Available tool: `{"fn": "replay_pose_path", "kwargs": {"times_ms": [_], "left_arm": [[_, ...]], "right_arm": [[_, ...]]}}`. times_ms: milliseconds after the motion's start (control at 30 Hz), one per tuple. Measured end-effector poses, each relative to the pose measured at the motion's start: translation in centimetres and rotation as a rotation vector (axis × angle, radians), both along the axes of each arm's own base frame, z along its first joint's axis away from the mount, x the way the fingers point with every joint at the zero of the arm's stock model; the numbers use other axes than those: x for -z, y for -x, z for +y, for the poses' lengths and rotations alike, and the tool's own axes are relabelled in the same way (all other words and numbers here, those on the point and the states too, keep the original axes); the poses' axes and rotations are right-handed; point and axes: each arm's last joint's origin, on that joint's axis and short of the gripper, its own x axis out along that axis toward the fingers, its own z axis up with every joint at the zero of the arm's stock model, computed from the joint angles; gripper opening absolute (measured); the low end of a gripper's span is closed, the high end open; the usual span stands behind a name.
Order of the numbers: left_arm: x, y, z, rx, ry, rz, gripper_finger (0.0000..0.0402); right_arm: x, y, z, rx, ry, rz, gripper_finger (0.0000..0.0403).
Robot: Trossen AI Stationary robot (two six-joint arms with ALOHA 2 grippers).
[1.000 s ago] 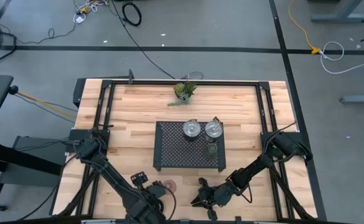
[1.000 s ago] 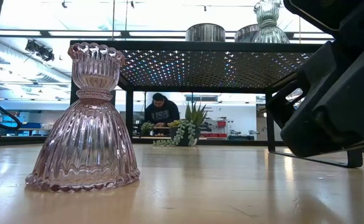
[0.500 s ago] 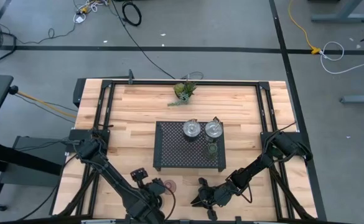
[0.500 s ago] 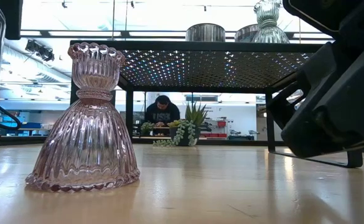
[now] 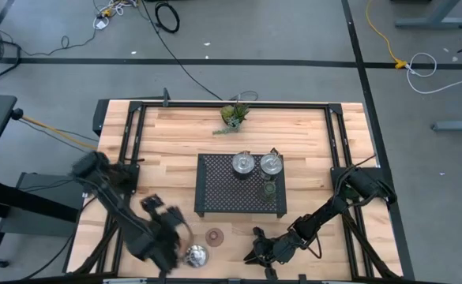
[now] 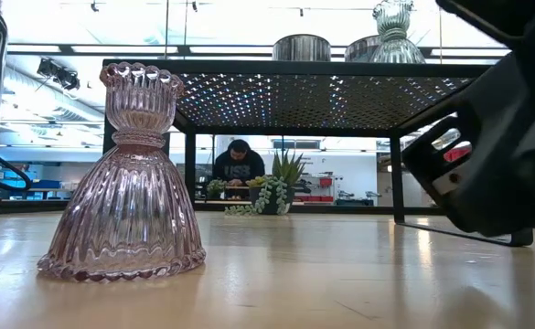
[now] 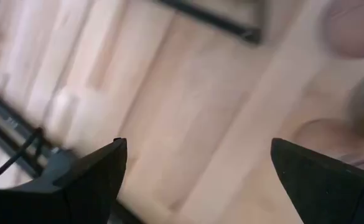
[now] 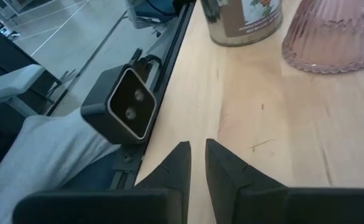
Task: Pick & Place candle stick holders
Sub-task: Put the left pink glass candle holder on the shelf aligned with the green glass candle holder
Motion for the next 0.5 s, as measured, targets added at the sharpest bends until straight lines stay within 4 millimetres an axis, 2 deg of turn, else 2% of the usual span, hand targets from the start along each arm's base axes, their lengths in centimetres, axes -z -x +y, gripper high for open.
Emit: {"fn": "replay_pose_path", "kwargs": {"times_ms": [133, 233, 367, 500], "left_arm": [[1.2, 3.5, 0.9, -0.023, 0.046, -0.004, 0.0397], [1.2, 5.1, 1.0, -0.106, 0.106, -0.032, 0.0397], [1.1, 5.1, 0.2, -0.209, 0.197, -0.127, 0.0397], [1.1, 4.5, -0.5, -0.187, 0.281, -0.17, 0.0397]], "right_arm": [[0.0, 0.0, 0.0, -0.005, 0.012, -0.006, 0.0047], [0.0, -0.1, -0.1, 0.0, 0.014, -0.008, 0.0047], [0.0, -0.3, -0.4, 0.007, 0.013, -0.01, 0.0047], [0.0, -0.3, -0.4, 0.011, 0.005, -0.008, 0.0047]]}}
